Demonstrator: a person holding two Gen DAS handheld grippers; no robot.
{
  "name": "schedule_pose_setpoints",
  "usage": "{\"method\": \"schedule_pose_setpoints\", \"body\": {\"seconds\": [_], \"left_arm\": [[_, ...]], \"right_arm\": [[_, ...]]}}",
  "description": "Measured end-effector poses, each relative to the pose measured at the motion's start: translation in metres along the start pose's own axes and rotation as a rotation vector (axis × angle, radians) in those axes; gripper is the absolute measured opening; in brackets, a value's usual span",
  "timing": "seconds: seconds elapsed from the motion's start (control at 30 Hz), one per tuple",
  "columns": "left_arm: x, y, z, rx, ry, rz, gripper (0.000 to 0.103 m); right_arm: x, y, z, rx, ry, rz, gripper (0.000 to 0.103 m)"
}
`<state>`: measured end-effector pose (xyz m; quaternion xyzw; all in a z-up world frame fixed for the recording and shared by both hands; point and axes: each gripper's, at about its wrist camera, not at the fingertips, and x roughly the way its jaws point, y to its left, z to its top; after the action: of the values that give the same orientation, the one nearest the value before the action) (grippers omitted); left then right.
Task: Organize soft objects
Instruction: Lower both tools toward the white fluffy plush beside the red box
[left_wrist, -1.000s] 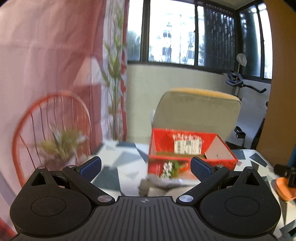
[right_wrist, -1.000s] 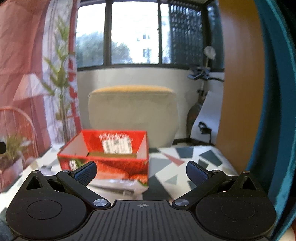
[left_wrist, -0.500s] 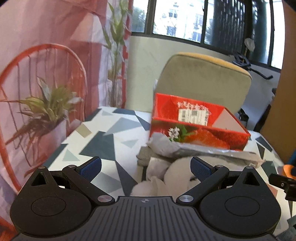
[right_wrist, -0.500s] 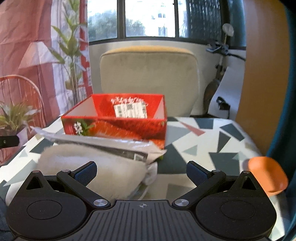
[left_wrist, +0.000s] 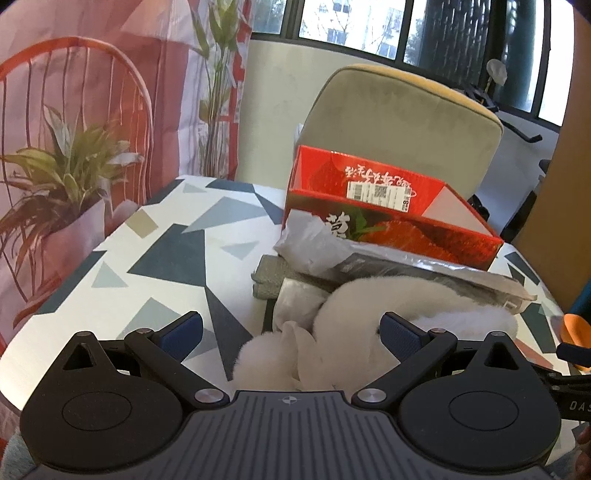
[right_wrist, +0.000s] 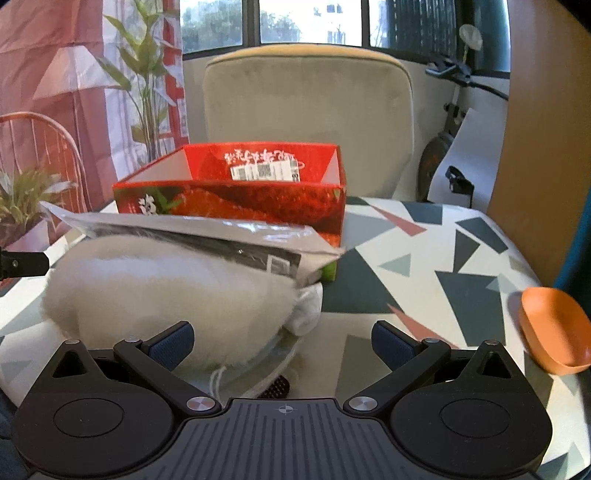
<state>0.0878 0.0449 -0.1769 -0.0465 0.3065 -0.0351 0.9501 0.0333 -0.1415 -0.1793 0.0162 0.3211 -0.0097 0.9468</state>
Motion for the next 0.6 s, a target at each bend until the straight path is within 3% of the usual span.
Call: {"method": "schedule_pose_setpoints", "body": {"seconds": [0.1, 0.47, 0.57, 0.6], "left_arm": [[0.005, -0.001, -0.002, 0.0, 0.012, -0.008, 0.103], [0.017, -0.003, -0.004, -0.011, 0.037, -0.031, 0.102], [0.019, -0.003, -0.003, -0.013, 0.04, -0.046, 0.1], [0.019, -0.002, -0.001, -0.018, 0.038, -0.059, 0.095]], "right_arm": [[0.007, -0.002, -0.004, 0.004, 0.033, 0.016, 0.096], [0.019, -0.006, -0.008, 0.002, 0.098, 0.036, 0.095], [0.023, -0.003, -0.006, -0.005, 0.093, 0.071, 0.094], [0.023, -0.002, -0.004, -0.011, 0.086, 0.086, 0.094]]}}
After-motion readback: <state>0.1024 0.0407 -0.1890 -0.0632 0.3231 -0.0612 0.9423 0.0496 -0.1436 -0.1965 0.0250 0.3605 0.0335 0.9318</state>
